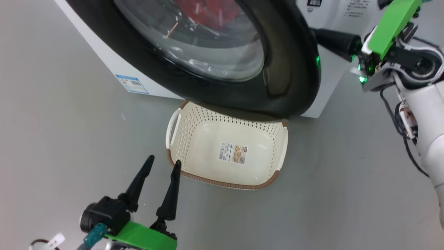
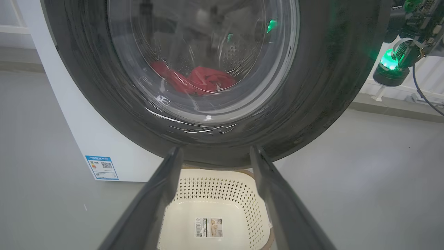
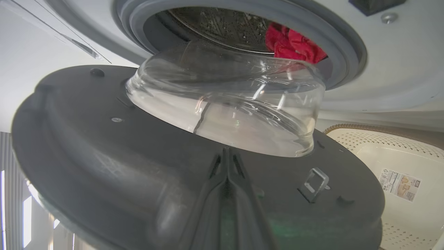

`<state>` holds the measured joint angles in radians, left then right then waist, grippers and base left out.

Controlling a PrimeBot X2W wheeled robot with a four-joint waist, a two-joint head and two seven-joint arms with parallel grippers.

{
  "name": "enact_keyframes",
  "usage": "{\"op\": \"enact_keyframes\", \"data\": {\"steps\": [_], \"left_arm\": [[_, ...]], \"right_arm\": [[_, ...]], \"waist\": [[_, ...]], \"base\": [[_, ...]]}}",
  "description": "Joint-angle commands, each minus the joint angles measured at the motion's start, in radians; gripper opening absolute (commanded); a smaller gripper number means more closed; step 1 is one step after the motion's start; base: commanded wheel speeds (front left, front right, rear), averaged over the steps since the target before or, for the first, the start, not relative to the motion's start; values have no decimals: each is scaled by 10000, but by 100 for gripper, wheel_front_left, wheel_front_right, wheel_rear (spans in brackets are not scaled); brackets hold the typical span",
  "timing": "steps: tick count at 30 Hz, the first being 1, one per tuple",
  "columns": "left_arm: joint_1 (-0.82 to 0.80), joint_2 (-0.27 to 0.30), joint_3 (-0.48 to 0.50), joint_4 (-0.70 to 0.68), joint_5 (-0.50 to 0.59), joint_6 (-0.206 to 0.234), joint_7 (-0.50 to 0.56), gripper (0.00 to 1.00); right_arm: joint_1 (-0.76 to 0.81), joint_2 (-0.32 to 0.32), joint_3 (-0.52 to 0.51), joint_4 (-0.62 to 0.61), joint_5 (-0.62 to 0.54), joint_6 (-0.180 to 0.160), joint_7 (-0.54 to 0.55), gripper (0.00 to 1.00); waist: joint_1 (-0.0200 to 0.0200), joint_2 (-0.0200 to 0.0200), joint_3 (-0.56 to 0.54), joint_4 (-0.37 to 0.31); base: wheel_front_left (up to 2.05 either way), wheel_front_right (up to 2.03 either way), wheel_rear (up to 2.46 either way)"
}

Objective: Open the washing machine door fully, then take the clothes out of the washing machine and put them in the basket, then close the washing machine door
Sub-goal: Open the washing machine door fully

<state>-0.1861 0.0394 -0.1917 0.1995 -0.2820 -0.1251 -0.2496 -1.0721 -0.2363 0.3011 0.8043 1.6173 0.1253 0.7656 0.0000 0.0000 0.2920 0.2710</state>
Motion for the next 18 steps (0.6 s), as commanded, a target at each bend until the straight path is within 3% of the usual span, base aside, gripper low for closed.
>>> {"op": "enact_keyframes", "data": {"steps": [1, 18], "left_arm": [[77, 108, 363, -246, 68, -56, -122, 100], [998, 108, 628, -366, 377, -56, -122, 100]], "right_arm": [[199, 254, 79, -393, -74, 54, 107, 0], [2869, 616, 553, -2600, -43, 54, 639, 0]], "waist": [[0, 0, -167, -4], [0, 0, -1301, 137]], "base": [[0, 0, 0], [0, 0, 0]]}}
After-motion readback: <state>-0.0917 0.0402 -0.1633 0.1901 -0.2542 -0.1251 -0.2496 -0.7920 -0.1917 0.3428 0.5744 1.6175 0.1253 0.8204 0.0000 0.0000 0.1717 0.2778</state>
